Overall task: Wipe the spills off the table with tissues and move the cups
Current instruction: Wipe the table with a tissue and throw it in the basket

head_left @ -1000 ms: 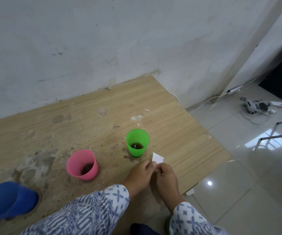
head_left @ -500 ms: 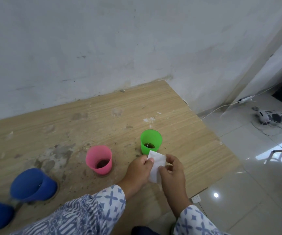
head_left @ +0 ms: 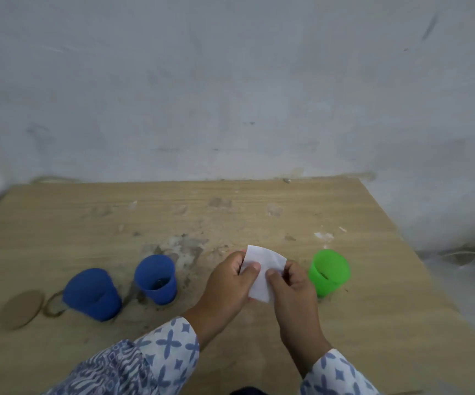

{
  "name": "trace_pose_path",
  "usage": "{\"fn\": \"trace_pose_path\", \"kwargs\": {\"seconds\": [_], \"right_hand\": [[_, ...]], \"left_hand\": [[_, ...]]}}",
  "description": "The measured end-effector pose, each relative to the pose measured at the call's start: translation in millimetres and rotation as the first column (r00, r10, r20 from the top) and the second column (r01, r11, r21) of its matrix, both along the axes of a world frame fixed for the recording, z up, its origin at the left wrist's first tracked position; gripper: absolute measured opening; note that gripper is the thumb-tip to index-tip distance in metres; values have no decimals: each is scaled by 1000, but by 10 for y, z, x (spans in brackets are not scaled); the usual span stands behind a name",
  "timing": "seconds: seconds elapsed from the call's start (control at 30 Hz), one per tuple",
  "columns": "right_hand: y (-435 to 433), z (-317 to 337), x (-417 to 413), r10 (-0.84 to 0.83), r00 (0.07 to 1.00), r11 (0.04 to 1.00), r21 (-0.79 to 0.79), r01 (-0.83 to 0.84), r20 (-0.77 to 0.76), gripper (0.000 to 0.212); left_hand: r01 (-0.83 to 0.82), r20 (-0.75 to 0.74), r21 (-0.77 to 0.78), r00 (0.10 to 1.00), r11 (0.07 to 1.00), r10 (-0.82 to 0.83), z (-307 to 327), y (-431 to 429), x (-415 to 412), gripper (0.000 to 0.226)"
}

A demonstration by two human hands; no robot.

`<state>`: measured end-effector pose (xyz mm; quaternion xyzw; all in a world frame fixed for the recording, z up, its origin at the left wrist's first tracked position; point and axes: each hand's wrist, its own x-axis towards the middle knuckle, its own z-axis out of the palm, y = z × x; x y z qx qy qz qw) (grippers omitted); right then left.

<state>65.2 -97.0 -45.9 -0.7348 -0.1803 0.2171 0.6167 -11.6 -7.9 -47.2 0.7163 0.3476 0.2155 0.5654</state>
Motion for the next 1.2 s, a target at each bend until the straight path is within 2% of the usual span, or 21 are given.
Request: {"fn": "trace_pose_path", "kwargs": {"seconds": [0.17,0.37,0.6,0.77,0.9,1.0,1.13,1.2], "right_hand": [[356,231,-321,168,986,984,59,-167,-10,15],[776,393,-826,395,917,914,122,-386,-61,15],[1260,431,-1483,563,826,824,92,-559,-24,19],[1651,356,-2045,603,797,797,92,-598,-44,18],[1898,288,-2460,588,800,809,100,-580,-116,24],[2076,191,-2738,551,823,832,15,-555,-137,25],[2232,62,-3011,488,861,864,-56,-499,-144,26],[2280,12,-3123,461,878,878,-77,-472,-125,26]], "left_hand": [[-161,52,-14,986,987,161,149,250,-438,9],[-309,82,16,948,951,307,239,545,-1064,10],[-449,102,6,889,894,446,275,879,-1849,10],[-450,44,5,892,893,449,179,1290,-2426,18],[-424,60,-79,901,902,429,72,1624,-2821,16],[-372,82,-185,917,910,391,-31,1871,-3106,13],[-304,53,-369,937,879,346,-172,2171,-3403,23],[-251,29,-420,957,872,290,-217,2278,-3501,15]]}}
